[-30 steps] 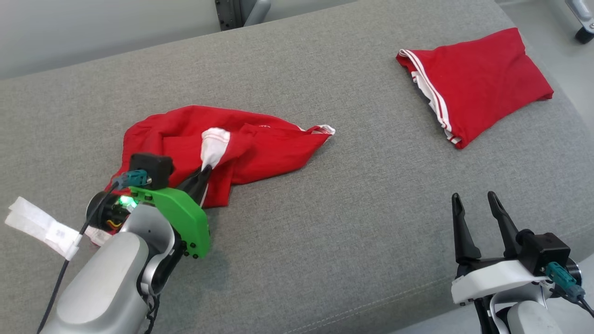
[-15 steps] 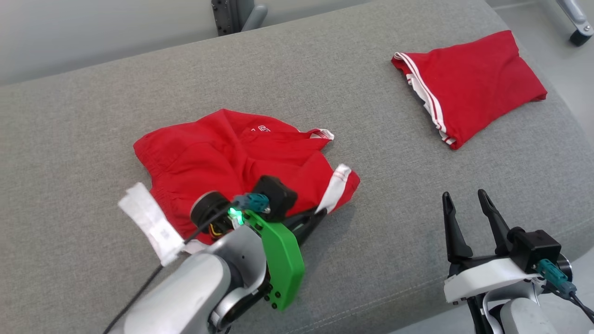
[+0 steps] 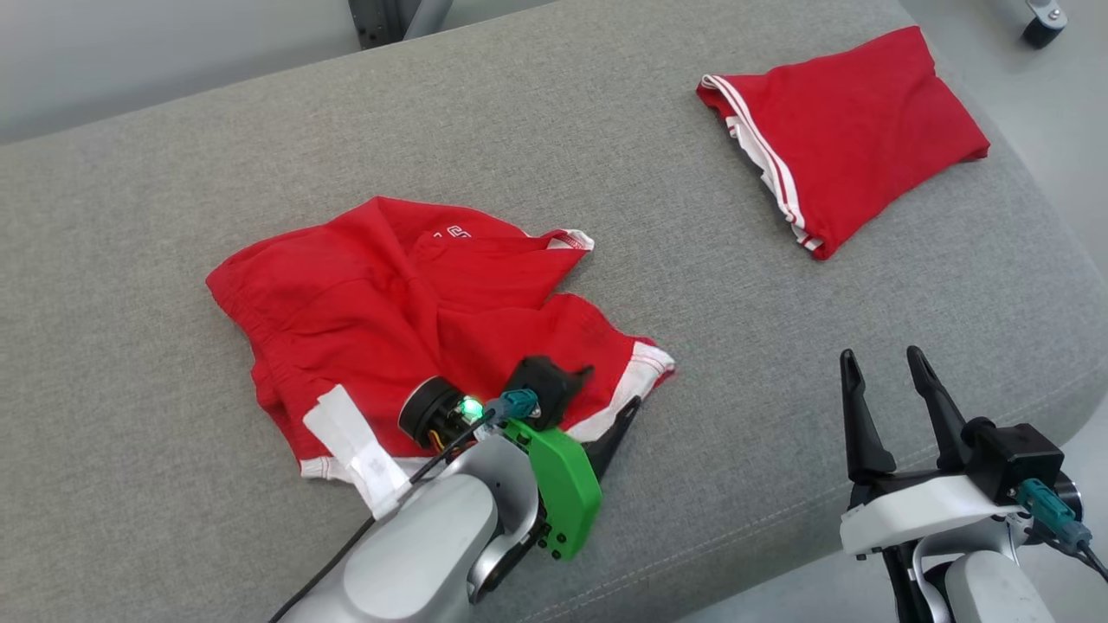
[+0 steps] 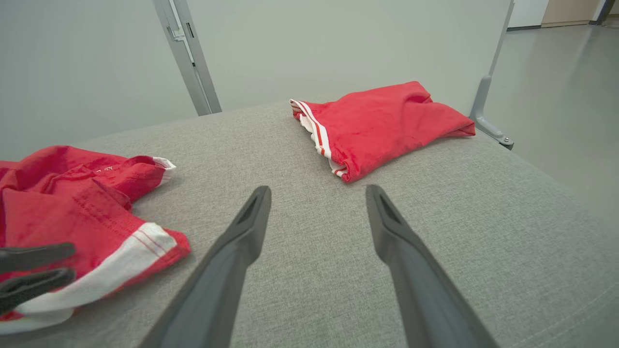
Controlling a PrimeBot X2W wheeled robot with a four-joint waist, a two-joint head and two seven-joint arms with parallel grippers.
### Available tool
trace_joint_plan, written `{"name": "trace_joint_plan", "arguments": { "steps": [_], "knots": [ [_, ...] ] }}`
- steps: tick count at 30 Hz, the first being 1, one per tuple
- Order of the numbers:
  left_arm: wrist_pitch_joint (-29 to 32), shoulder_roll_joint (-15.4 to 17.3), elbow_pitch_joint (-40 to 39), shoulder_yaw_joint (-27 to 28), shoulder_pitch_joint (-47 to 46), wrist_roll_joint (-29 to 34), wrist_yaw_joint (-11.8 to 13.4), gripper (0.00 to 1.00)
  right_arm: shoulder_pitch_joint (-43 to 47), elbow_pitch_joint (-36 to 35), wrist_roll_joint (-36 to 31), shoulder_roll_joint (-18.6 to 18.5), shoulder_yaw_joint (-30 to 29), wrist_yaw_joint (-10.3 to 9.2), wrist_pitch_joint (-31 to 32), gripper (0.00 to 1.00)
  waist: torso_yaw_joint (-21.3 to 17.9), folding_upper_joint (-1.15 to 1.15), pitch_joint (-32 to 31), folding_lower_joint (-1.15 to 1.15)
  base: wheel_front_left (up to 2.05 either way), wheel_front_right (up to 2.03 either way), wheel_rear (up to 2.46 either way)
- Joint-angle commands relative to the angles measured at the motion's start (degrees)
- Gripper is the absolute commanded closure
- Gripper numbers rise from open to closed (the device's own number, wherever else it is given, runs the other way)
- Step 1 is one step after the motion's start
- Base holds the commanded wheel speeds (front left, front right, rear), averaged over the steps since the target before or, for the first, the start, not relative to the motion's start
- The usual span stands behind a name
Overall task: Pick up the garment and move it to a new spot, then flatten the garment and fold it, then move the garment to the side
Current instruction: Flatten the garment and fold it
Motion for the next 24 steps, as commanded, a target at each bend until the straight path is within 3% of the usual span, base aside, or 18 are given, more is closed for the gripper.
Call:
{"name": "trace_joint_plan", "arguments": {
  "steps": [1,7,15,18,22,24],
  "knots": [
    [-0.8,-0.2,0.1,0.6,-0.9,-0.3,0.5,0.00,0.5,-0.1,-0.2,0.0,-0.3,-0.09,-0.2,0.00,0.6,0.66,-0.4,0.00,0.00,0.00,0.00],
    [-3.6,2.5,-5.0,4.1,2.1,-2.4,3.5,0.00,1.6,-0.1,-0.2,0.0,-0.5,-0.09,-0.2,0.00,3.0,0.66,-1.9,0.00,0.00,0.00,0.00],
    [-9.4,13.2,-18.6,13.6,12.1,-4.7,12.6,0.00,2.8,-1.2,-0.9,-0.1,-1.3,-0.09,-0.2,0.00,6.0,0.66,-3.1,0.00,0.00,0.00,0.00],
    [-12.6,15.8,-20.8,16.4,16.5,-5.7,14.7,0.00,2.9,-2.5,-2.0,-0.1,-2.5,-0.09,-0.2,0.00,7.4,0.66,-3.6,0.00,0.00,0.00,0.00],
    [-16.5,17.4,-20.8,20.1,21.6,-5.2,16.7,0.00,3.1,-4.8,-3.5,-0.1,-4.6,-0.09,-0.2,0.00,9.4,0.66,-4.5,0.00,0.00,0.00,0.00],
    [-17.2,16.4,-21.0,22.3,23.9,-5.7,16.7,0.00,3.7,-5.7,-4.0,-0.1,-5.4,-0.09,-0.2,0.00,10.5,0.66,-5.3,0.00,0.00,0.00,0.00]
  ]
}}
